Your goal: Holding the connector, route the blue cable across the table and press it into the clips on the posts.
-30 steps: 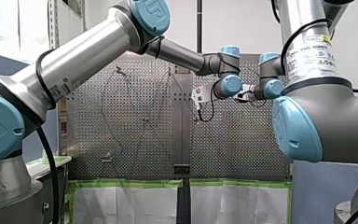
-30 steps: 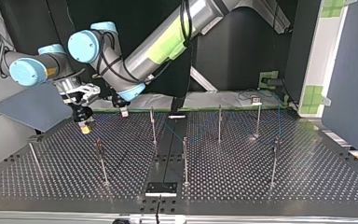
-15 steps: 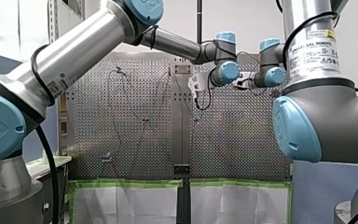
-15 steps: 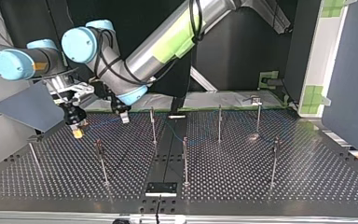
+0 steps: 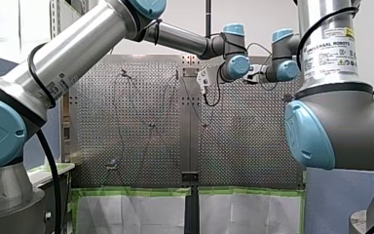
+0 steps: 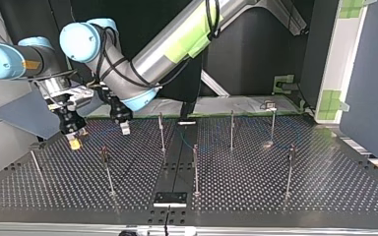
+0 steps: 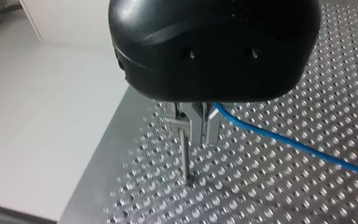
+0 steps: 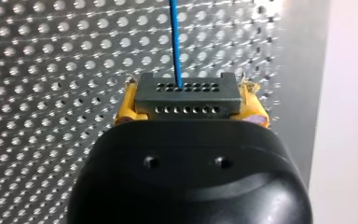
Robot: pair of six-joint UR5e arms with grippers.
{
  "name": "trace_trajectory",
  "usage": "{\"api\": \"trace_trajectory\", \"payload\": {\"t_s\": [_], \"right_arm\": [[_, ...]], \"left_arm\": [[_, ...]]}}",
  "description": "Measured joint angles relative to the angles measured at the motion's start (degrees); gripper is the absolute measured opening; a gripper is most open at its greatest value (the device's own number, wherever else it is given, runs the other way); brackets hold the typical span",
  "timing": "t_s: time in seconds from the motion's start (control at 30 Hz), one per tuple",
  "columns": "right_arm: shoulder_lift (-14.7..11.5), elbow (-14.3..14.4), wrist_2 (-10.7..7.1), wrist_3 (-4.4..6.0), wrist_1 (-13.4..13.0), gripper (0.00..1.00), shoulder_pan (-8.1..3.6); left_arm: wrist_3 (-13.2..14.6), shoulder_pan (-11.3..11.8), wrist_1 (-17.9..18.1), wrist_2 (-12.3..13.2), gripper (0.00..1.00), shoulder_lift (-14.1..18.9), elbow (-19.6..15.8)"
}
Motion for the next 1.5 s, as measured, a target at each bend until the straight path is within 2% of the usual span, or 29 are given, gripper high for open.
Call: {"api": "trace_trajectory", "payload": {"t_s": [0.17, 0.3, 0.43, 0.57, 0.83, 1.03, 1.27, 1.5], "right_arm": [[-0.6, -0.8, -0.71, 1.39, 0.0, 0.0, -0.2], [-0.8, -1.0, -1.0, 2.05, 0.0, 0.0, -0.34], [-0.8, -1.2, -1.47, 2.49, -0.1, 0.0, -0.53], [-0.8, -1.7, -1.74, 3.1, 0.0, 0.0, -0.77], [0.5, -2.9, -2.19, 4.81, 0.2, 0.0, -1.77], [0.9, -4.7, -2.22, 5.3, 1.8, 0.0, -2.76], [1.0, -5.5, -2.22, 6.21, 2.1, 0.0, -3.95], [1.5, -5.8, -2.16, 6.52, 1.9, 0.0, -4.28]], "left_arm": [[2.2, -0.4, 2.2, 1.9, 0.0, 0.1, 0.0], [4.1, -0.6, 4.3, 2.5, 0.0, 0.4, 0.4], [4.7, -0.1, 6.3, 2.8, 0.0, 0.5, 1.1], [4.8, 0.9, 7.6, 4.2, 0.0, 0.5, 1.4], [3.4, 4.4, 6.8, 7.8, 0.0, 0.4, 0.2], [3.1, 6.6, 7.6, 10.5, 0.0, 0.2, -1.1], [2.8, 8.5, 8.6, 14.1, 0.0, 0.1, -1.2], [2.7, 9.7, 9.2, 17.9, 0.0, 0.1, -1.2]]}}
